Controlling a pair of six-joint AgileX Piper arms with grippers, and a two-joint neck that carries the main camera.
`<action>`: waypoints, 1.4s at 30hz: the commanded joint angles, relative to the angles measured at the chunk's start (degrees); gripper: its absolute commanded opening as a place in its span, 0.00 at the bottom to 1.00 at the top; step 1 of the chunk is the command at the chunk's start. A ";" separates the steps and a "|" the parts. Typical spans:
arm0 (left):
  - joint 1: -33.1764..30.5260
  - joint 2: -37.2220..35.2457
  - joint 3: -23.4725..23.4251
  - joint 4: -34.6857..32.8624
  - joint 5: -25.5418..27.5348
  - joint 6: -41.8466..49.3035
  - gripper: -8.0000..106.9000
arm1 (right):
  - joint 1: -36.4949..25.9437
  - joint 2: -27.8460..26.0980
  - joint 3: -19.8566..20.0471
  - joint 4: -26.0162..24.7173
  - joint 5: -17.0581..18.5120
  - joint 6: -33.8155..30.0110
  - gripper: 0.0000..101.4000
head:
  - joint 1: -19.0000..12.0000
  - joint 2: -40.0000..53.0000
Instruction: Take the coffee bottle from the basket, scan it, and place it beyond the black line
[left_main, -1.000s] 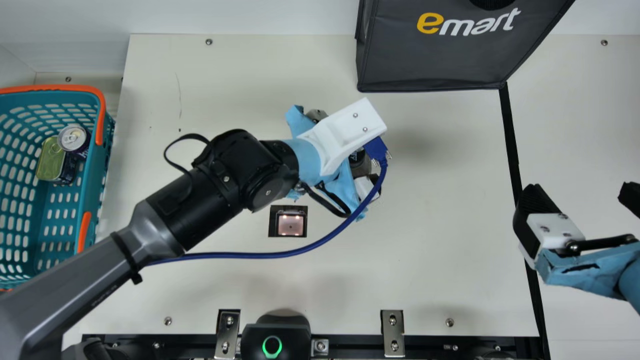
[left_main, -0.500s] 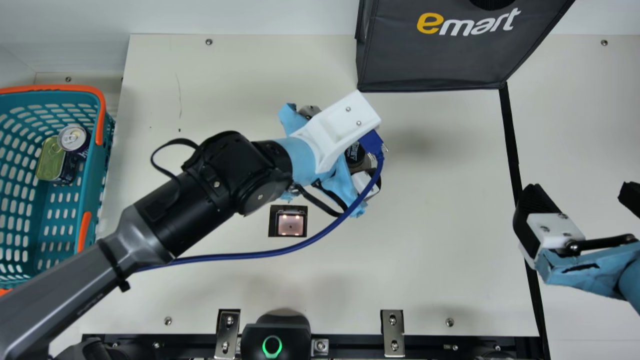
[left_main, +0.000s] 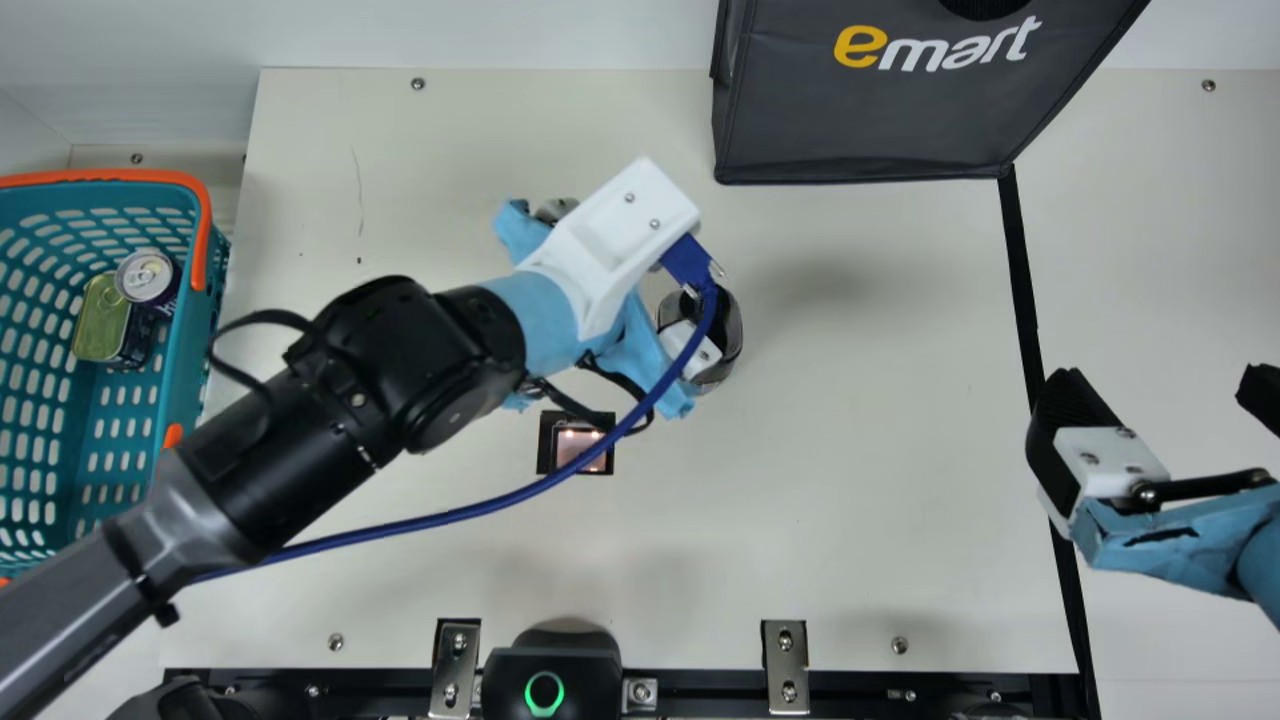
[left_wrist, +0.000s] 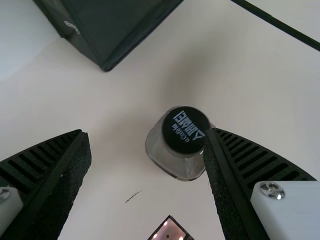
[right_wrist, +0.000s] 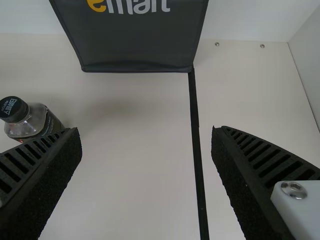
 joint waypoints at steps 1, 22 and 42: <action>0.38 -1.10 0.88 1.02 -0.13 -1.18 0.85 | 0.00 0.00 0.00 0.00 0.00 0.00 0.90 | -1.57 0.09; 12.50 -14.50 13.20 6.32 -0.61 -6.29 0.85 | 0.00 0.00 0.00 0.00 -0.07 0.00 0.90 | -1.57 0.09; 24.14 -23.75 21.94 11.19 -0.83 -13.82 0.85 | 0.00 0.00 0.00 0.00 -0.07 0.00 0.90 | -1.57 0.09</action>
